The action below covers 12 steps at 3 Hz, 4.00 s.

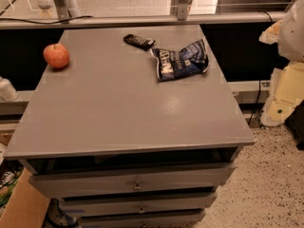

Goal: Move blue chip bag near apple

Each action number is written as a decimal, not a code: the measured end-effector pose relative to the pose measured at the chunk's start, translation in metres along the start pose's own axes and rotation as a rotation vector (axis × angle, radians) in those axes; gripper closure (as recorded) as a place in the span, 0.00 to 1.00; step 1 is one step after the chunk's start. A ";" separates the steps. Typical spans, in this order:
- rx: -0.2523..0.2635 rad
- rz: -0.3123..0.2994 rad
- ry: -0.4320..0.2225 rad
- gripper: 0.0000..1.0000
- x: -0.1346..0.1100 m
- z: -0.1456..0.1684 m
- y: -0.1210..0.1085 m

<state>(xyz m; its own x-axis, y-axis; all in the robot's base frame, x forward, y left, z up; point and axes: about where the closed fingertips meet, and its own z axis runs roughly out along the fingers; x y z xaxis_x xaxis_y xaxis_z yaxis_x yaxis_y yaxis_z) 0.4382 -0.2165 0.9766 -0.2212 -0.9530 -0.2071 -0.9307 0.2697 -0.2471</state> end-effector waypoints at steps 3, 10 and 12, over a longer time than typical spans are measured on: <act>-0.002 -0.091 -0.144 0.00 -0.051 0.094 -0.022; 0.202 -0.291 -0.156 0.41 -0.141 0.224 -0.228; 0.193 -0.362 -0.203 0.88 -0.178 0.196 -0.208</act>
Offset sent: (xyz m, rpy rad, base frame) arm 0.0535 0.0608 -0.0803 0.1427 -0.0668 0.1431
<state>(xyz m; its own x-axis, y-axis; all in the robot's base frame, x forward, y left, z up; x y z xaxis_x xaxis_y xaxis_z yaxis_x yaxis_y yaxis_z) 0.7284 -0.0760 0.8791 0.1877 -0.9494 -0.2519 -0.8621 -0.0363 -0.5055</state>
